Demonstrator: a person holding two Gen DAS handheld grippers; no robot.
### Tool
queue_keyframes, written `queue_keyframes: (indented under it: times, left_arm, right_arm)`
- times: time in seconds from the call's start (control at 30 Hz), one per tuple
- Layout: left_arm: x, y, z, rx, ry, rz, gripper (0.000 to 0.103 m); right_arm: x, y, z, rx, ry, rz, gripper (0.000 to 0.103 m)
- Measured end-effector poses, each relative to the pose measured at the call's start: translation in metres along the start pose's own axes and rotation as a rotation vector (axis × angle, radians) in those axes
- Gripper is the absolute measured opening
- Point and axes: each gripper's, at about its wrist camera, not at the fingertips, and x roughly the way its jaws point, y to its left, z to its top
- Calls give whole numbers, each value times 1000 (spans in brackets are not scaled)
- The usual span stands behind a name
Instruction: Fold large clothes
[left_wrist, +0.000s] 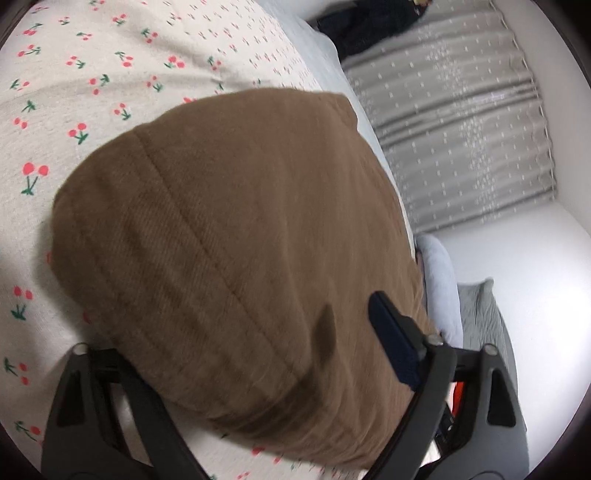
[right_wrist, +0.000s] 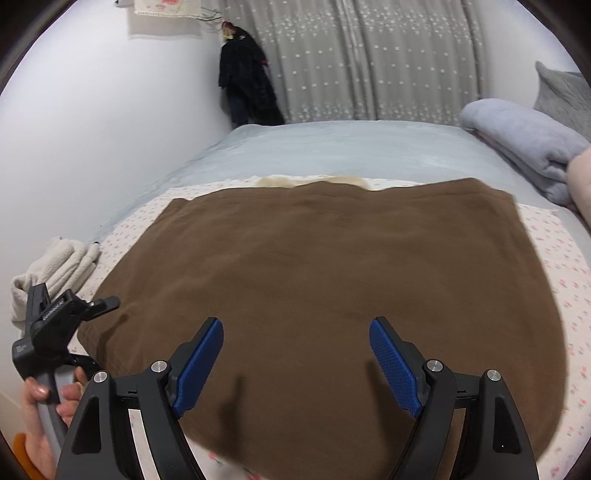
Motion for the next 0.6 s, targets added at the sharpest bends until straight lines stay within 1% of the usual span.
queue_keyframes:
  times: [0.03,0.07,0.1,0.13,0.17,0.2,0.27,0.3,0.37,0.4,0.43,0.5,0.6]
  left_arm:
    - [4,-1,0,-15,-12,12,61]
    - [5,2,1,-32,-22,14,49]
    - [6,6,2,-48,-29,1,46]
    - [5,8,2,-59,-44,-21,38]
    - [4,6,2,-42,-62,-31,32]
    - [2,-3,0,10,-89,-29,30]
    - [-7,-29,-6,165,-157,-12,26]
    - [-11,-41,-9,225,-182,-13,25]
    - [-19,-71,-14,337,-214,-36,23]
    - [-21,-83,-16,384,-223,-41,23]
    - [-23,-103,-22,464,-240,-37,23]
    - [-25,-135,-35,601,-270,-39,22]
    - [-24,-167,-45,732,-286,-51,22]
  right_arm:
    - [6,4,1,3,4,13,80]
    - [10,7,1,7,9,26,71]
    - [13,9,2,12,17,43,66]
    - [18,12,2,22,32,67,55]
    - [21,13,1,29,45,88,43]
    - [27,16,0,36,67,115,37]
    - [40,22,-4,30,114,145,21]
    - [49,24,-7,30,148,158,19]
    - [69,26,-17,26,198,129,19]
    - [72,26,-20,31,195,126,19]
    - [73,24,-21,44,185,133,19]
    - [74,18,-20,77,191,157,19]
    - [73,10,-22,107,197,196,19]
